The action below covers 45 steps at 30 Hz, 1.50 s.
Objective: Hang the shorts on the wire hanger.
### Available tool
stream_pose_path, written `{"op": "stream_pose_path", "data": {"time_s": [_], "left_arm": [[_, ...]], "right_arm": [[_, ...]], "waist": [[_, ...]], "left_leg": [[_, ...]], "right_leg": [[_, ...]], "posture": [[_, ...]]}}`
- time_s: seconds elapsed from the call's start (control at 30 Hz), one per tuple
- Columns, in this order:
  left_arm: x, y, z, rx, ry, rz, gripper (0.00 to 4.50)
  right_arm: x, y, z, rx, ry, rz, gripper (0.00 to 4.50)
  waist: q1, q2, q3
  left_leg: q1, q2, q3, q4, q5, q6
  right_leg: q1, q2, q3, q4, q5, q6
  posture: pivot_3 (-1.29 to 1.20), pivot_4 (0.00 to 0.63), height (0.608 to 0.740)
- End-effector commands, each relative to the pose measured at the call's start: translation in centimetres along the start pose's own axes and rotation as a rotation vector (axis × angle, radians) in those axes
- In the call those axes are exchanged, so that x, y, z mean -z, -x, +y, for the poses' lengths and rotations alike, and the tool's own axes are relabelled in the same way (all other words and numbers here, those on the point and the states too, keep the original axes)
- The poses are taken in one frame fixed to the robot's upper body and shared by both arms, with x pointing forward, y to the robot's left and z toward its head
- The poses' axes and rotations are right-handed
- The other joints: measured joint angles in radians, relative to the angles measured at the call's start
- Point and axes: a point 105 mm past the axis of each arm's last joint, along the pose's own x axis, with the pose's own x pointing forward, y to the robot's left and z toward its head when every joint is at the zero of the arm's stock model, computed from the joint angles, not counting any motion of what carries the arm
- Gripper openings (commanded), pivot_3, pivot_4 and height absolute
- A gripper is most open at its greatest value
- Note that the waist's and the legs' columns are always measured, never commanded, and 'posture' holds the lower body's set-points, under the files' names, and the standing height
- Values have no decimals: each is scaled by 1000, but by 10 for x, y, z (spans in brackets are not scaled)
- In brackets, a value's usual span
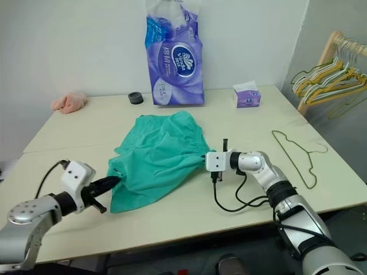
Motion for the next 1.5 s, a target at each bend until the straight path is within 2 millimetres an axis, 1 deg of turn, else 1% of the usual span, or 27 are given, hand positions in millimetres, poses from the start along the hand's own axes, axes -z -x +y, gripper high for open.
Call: {"op": "stream_pose_path", "data": {"time_s": [0.03, 0.1, 0.17, 0.27, 0.37, 0.43, 0.5, 0.57, 0.63, 0.73, 0.9, 1.0, 1.1, 1.2, 1.23, 1.3, 1.5], "left_arm": [[-18, 1, -4, 9, -61, -60, 1504], [-18, 1, -10, 40, -69, -50, 2131], [-18, 5, -23, 124, -73, -33, 2678], [-24, 9, -33, 199, -37, -41, 3568], [-24, 8, -52, 305, -18, -19, 4449], [-26, 4, -64, 350, -16, -25, 4449], [-26, -5, -66, 334, -42, -26, 4449], [-16, -13, -64, 307, -99, 16, 4449], [-3, -19, -64, 300, -151, 70, 4449], [13, -27, -53, 234, -225, 122, 4449], [25, -28, -36, 146, -282, 158, 4449], [35, -21, -23, 86, -301, 190, 4449], [38, -17, -11, 37, -310, 193, 4449], [41, -14, -11, 59, -326, 201, 4449], [42, -13, -12, 67, -332, 205, 4055], [44, -12, -13, 84, -351, 211, 3573], [43, -12, -12, 97, -387, 203, 1686]], "right_arm": [[-18, 12, -26, 64, -15, -39, 0], [-21, 16, -26, 53, -47, -40, 0], [-23, 21, -25, 34, -114, -40, 0], [-24, 29, -22, 8, -180, -23, 0], [-23, 32, -17, -9, -199, -3, 0], [-25, 33, -14, -20, -214, -4, 0], [-29, 32, -12, -32, -224, -11, 0], [-32, 31, -11, -37, -228, -17, 0], [-34, 31, -10, -44, -234, -23, 0], [-39, 32, -11, -54, -253, -38, 0], [-43, 36, -12, -58, -305, -53, 0], [-41, 42, -14, -53, -331, -50, 0], [-41, 47, -14, -54, -338, -46, 0], [-43, 50, -14, -67, -339, -49, 0], [-44, 51, -13, -74, -337, -50, 0], [-46, 53, -12, -88, -334, -54, 0], [-52, 55, -6, -126, -332, -68, 0]], "waist": [[4, 0, 0], [9, 0, 0], [10, 0, 0], [12, 0, 0], [13, 0, 0], [13, 1, 0], [12, 1, 0], [12, 0, 0], [11, 1, 0], [8, 1, 0], [10, 1, 0], [10, 1, 0], [11, 1, 0], [10, 1, 0], [9, 1, 0], [10, 1, 0], [11, 1, 0]], "left_leg": [[0, 0, 0, 0, 0, 0], [1, 0, -1, 0, 0, 0], [1, 0, -1, 0, 0, 0], [-1, 0, -1, 0, 0, 0], [0, 0, -1, 0, 0, 0], [0, -1, -1, 0, 0, 0], [0, -1, -1, 0, 0, 0], [1, -1, -1, 0, 0, 0], [1, -1, -1, 0, 0, 0], [1, 0, -1, 0, 0, 0], [0, 0, -1, -1, 0, 0], [0, 0, -1, 0, 0, 0], [0, 0, -1, 0, 0, 0], [1, 0, -1, 0, 0, 0], [1, 0, -1, -1, 0, 0], [1, 0, -1, -1, 0, 0], [0, 0, -1, -1, 0, 0]], "right_leg": [[0, 0, 0, 0, 0, 0], [0, 0, -1, 0, 0, 0], [0, 0, -1, -1, 0, 0], [0, 0, -1, -2, -1, -1], [0, 0, -1, -1, -1, -1], [0, 0, -1, -1, -1, -1], [1, 0, -1, -1, -1, -1], [1, 0, -1, -1, -1, -1], [1, 1, -1, -1, -1, -1], [1, 2, 0, -1, -1, -1], [0, 1, 0, -1, -1, -1], [0, 0, -1, -1, -1, -1], [0, 0, -1, -1, -1, -1], [0, 0, -1, -1, -1, -1], [0, 0, -1, -1, -1, -1], [0, 0, -1, -1, -1, -1], [0, 0, -1, -1, -1, -1]], "posture": [[-144, 0, 740], [-144, 0, 740], [-142, 0, 740], [-142, 0, 740], [-147, 0, 740], [-155, 0, 740], [-155, 0, 740], [-155, 0, 740], [-159, 0, 740], [-165, 2, 740], [-169, 4, 740], [-167, 5, 740], [-163, 5, 740], [-163, 7, 740], [-164, 6, 740], [-163, 7, 740], [-166, 9, 740]]}}
